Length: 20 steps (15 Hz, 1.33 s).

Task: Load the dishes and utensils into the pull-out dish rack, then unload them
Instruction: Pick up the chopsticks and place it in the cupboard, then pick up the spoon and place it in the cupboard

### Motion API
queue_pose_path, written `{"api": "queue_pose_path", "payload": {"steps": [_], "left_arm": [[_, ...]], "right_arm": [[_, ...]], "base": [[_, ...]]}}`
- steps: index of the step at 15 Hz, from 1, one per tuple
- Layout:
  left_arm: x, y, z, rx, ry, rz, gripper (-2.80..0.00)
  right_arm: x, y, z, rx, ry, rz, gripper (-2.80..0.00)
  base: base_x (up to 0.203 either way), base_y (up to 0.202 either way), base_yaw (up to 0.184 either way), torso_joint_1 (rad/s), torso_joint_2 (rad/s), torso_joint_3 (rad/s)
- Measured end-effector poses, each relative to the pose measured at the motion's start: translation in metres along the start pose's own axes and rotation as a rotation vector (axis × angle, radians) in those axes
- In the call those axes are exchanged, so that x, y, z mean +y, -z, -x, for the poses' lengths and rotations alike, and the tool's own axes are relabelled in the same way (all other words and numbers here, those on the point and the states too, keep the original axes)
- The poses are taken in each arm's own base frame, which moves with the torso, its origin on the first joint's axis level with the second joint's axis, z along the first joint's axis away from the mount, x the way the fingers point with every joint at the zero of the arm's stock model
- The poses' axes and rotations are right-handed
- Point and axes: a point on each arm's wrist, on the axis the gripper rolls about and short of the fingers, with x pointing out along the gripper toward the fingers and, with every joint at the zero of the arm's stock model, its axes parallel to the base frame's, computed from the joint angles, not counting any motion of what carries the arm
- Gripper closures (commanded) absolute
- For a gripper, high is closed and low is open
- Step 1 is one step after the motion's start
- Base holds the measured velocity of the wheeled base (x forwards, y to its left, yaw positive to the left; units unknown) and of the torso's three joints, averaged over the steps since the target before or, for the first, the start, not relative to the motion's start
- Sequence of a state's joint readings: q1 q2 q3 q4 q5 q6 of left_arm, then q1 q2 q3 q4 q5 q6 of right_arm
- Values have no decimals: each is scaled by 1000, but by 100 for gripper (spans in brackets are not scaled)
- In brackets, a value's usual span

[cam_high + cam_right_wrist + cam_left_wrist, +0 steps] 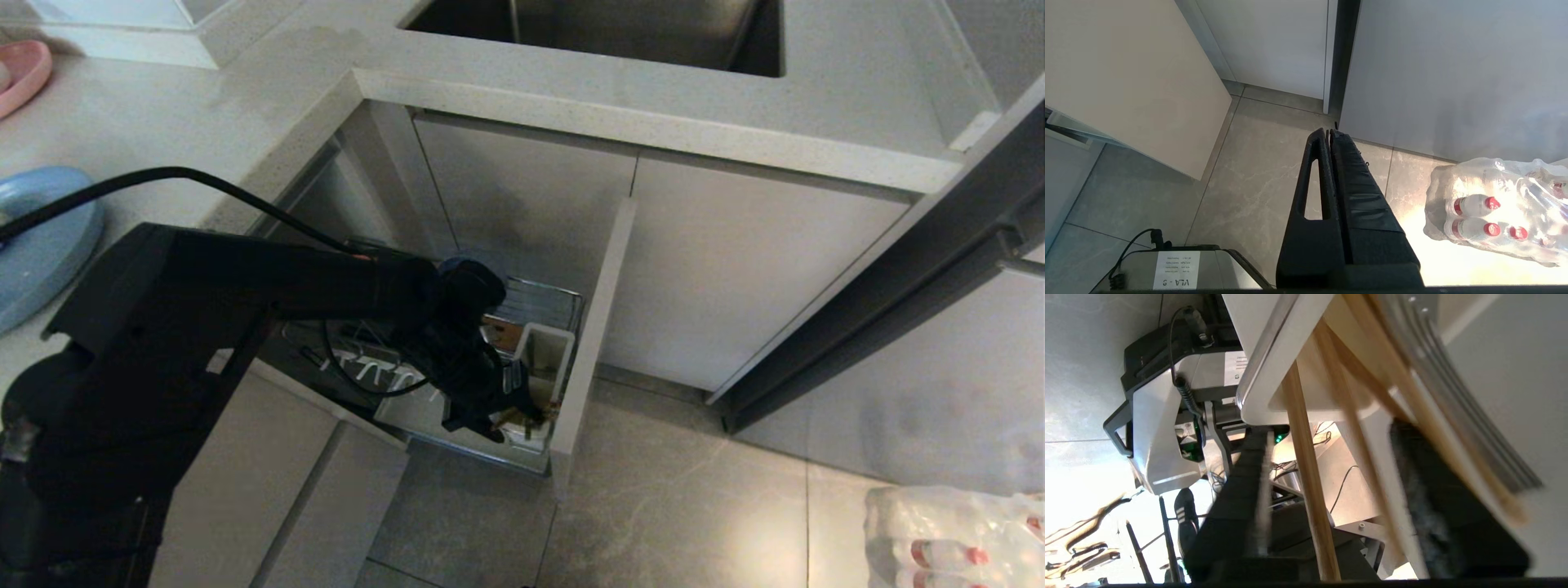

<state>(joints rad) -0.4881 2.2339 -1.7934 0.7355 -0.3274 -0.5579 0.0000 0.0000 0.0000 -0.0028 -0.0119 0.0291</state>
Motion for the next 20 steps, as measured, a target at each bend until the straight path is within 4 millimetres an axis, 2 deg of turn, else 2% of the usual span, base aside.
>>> {"api": "queue_pose_path", "payload": {"steps": [5,13,19,20], "left_arm": [[-4,2,12,-21,12,-9,-280],[-13,12,52,-86,20,-27,-280],[-20,24,92,-145,52,-47,-280],[-21,27,99,-163,54,-54,0]], "right_arm": [[0,0,0,0,0,0,0],[0,0,0,0,0,0,0],[0,0,0,0,0,0,0],[0,0,0,0,0,0,0]], "base": [[0,0,0,0,0,0],[0,0,0,0,0,0],[0,0,0,0,0,0],[0,0,0,0,0,0]]}}
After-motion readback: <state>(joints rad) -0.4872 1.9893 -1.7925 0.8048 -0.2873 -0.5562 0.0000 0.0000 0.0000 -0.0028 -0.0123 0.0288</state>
